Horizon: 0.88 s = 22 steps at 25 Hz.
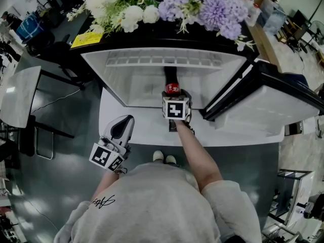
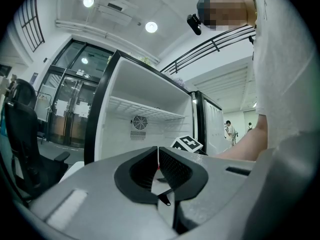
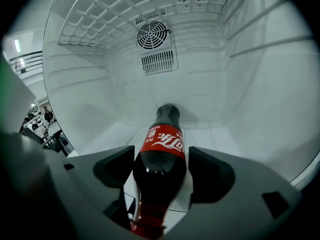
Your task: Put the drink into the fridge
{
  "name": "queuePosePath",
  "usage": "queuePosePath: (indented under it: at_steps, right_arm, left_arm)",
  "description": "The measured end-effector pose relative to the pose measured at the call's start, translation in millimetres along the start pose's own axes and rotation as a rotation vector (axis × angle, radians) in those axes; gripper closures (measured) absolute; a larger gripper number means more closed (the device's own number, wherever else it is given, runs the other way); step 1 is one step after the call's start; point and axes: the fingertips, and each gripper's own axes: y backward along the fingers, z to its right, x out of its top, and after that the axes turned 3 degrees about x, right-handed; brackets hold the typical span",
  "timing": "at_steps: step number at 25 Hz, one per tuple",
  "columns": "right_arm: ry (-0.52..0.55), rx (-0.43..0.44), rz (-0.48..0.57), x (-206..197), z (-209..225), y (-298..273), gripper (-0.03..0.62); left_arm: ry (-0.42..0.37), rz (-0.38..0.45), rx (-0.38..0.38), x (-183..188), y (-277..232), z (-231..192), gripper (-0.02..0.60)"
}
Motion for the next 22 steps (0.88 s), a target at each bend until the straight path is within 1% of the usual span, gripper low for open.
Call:
queuePosePath:
  at_steps: [3,7,13,19,22]
  right_arm:
    - [0.011,0.007,0.013,-2.9,-2.9,4.4,0.272]
    - [0.021,-0.004,0.026,-6.4,-5.4,20.1,0.272]
    - [0.029,0.013,0.085,1.3,-12.4,42.5,0.272]
    - [0.042,0.081,0.162,14.0,-27.0,69.8,0.272]
    - [0.041,0.100,0.203,23.0,-33.2,86.9,0.272]
  left_arm:
    - [0.000,-0.001,-0.005,-1.4,-2.0,1.7,0.569]
    - [0.000,0.003,-0.013,-0.8,-4.4,4.7,0.571]
    - [-0.002,0.005,-0.024,-0.2,-9.3,7.8,0.569]
    - [-0.005,0.008,-0.044,1.7,-14.2,12.5,0.569]
    - [-0.006,0.014,-0.052,3.0,-16.6,13.4,0.569]
